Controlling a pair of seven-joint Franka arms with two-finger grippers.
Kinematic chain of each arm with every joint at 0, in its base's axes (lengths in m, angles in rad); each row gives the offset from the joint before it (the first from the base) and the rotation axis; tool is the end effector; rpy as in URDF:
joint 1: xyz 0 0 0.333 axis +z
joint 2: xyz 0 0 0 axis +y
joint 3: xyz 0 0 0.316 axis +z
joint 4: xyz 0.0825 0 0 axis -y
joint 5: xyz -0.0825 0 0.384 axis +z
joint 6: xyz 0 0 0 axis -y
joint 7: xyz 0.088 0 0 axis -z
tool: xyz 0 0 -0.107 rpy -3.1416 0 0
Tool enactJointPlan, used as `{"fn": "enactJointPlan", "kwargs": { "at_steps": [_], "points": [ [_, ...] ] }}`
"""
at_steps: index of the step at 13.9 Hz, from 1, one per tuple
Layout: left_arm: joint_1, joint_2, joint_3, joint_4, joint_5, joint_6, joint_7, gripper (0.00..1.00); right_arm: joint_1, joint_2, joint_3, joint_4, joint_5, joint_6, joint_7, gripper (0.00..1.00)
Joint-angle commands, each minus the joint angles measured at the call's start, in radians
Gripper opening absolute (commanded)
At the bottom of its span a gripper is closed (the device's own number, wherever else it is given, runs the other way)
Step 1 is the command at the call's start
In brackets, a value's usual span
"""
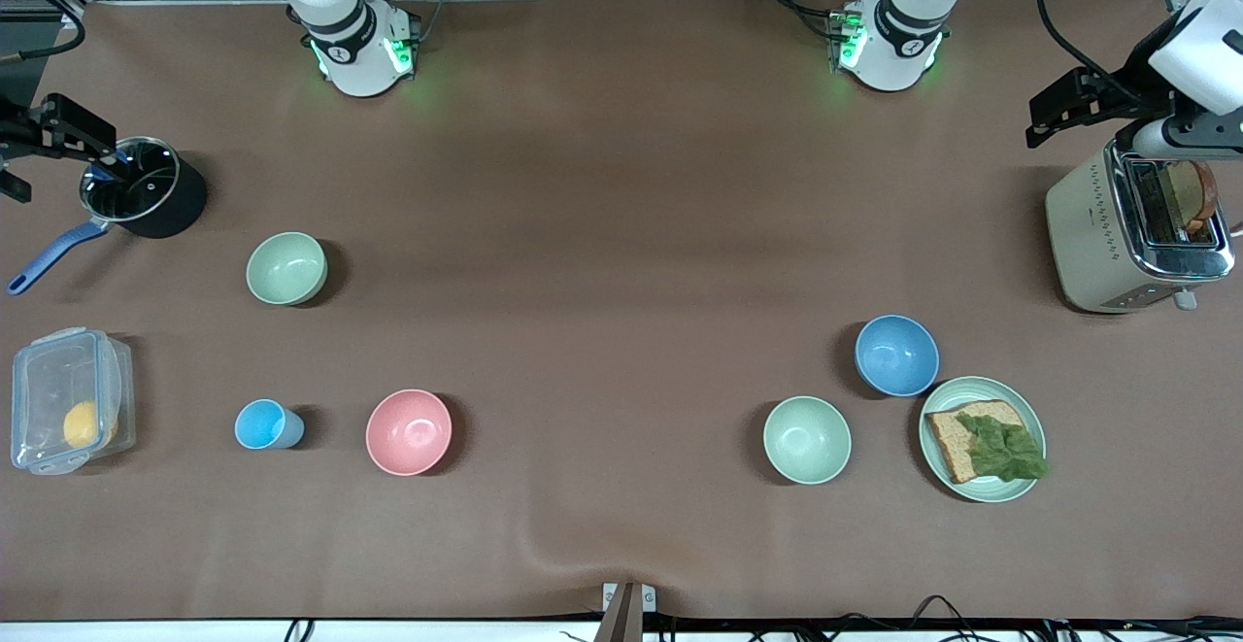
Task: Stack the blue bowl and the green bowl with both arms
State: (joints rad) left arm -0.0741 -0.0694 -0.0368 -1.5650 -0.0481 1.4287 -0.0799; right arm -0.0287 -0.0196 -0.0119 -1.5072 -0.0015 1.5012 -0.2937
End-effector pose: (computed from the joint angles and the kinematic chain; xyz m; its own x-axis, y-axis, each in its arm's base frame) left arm 0.5139 -0.0637 0.6525 0.9968 -0.0373 -0.0702 -0.0346 -0.9986 0.0399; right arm 0.5411 -0.0222 0.6589 0.9681 0.2503 0.0127 0.2503 -0.9682 0.0052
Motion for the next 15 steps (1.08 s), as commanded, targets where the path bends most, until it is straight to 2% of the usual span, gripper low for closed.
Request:
{"fn": "enactJointPlan", "kwargs": {
  "at_steps": [1,6,9,11,15],
  "points": [
    [0.004,0.040,0.002,0.043,-0.029,-0.010,-0.011,1.00,-0.005,-0.003,0.001,-0.005,-0.002,0.001,0.002,1.00],
    [0.007,0.088,0.000,0.065,-0.035,0.015,0.009,1.00,-0.013,0.013,0.001,0.001,-0.002,0.010,-0.010,1.00],
    [-0.004,0.146,-0.003,0.025,-0.036,0.064,0.011,1.00,-0.014,0.044,0.000,0.005,-0.005,0.024,-0.010,1.00],
    [-0.003,0.166,-0.003,-0.004,-0.035,0.076,0.017,1.00,-0.014,0.113,-0.002,0.005,-0.015,0.045,-0.012,1.00],
    [-0.001,0.244,-0.003,-0.121,-0.032,0.249,0.014,1.00,-0.033,0.156,-0.003,-0.005,-0.012,0.045,-0.007,1.00]
  ]
}}
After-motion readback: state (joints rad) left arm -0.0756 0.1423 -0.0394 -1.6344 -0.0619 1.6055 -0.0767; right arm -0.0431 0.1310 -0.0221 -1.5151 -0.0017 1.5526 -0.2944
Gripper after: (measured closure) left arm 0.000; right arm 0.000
